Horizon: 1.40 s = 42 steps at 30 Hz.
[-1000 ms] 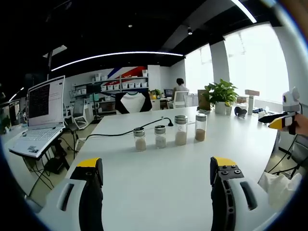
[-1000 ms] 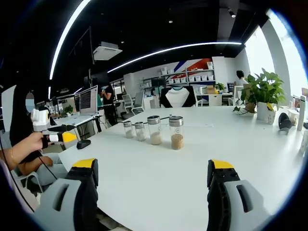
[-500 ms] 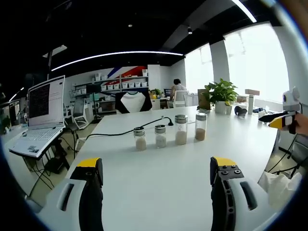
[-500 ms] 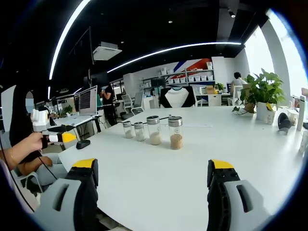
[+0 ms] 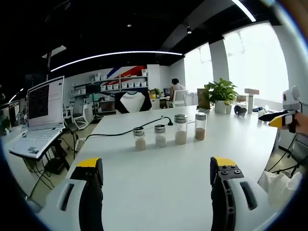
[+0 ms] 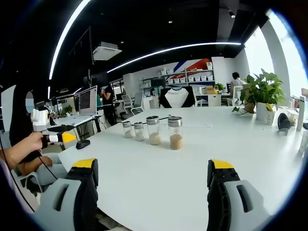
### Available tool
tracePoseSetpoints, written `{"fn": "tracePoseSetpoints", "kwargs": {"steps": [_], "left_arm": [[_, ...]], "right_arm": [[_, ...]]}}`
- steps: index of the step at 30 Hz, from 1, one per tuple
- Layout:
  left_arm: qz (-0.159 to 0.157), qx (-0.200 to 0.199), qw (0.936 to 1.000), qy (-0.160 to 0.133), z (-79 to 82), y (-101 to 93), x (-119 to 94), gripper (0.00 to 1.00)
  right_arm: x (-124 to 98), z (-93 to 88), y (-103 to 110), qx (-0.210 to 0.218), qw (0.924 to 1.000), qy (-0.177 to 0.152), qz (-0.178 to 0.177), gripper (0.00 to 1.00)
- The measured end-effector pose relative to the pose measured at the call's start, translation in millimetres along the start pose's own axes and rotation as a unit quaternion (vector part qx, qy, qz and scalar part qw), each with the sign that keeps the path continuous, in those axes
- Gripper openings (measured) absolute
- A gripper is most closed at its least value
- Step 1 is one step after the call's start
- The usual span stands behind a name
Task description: Rotate the seasoning bottle until the label or dispensing opening points toward the visible target arrow and the bottle remains upright within the marked orientation range
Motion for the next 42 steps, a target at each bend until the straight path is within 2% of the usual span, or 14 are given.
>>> {"fn": "tracePoseSetpoints", "kwargs": {"steps": [42], "left_arm": [[0.004,-0.001,1.0,0.001,-3.5,0.7,-6.2,0.98]], "right_arm": [[-0.6,-3.6,3.2,0.001,1.0,0.001,0.001,0.95]]}}
Point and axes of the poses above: the point that each gripper's makers call its tool centre point, and the gripper's own axes: x roughly forward along the fingers, y roughly to its left, z roughly out of its top, the point moved 7 cm from there along -x, roughly backward along the fingers, and after that the axes turned 13 degrees about z, right-handed, at the moved point
